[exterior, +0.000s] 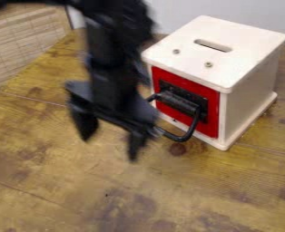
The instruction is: Close the drawer
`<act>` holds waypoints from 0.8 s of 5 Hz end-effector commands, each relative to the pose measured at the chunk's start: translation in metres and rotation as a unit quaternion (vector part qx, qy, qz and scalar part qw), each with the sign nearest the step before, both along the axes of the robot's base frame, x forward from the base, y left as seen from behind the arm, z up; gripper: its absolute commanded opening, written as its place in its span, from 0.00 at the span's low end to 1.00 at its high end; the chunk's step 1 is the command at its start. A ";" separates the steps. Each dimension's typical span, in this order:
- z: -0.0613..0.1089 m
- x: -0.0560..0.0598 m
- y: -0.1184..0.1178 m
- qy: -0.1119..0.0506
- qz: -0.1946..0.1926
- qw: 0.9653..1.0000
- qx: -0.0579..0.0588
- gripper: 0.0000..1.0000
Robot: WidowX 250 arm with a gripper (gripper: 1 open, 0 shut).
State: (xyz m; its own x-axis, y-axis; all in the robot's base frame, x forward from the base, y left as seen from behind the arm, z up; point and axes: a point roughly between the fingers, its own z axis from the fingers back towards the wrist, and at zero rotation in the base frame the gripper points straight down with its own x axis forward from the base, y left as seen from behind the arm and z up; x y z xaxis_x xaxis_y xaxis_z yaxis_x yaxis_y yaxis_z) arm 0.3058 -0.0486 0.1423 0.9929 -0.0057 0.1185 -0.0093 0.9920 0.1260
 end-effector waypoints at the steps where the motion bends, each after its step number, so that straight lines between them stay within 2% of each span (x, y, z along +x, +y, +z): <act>1: 0.022 -0.006 0.015 -0.025 -0.001 1.000 -0.016 1.00; 2: 0.018 -0.003 0.015 -0.027 -0.004 0.999 -0.024 1.00; 4: 0.012 0.002 0.012 -0.023 -0.007 0.999 -0.028 1.00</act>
State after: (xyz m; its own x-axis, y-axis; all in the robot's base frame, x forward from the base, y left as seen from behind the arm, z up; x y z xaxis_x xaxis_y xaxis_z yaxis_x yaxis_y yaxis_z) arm 0.3041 -0.0419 0.1430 0.9914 -0.0300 0.1272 0.0201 0.9968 0.0779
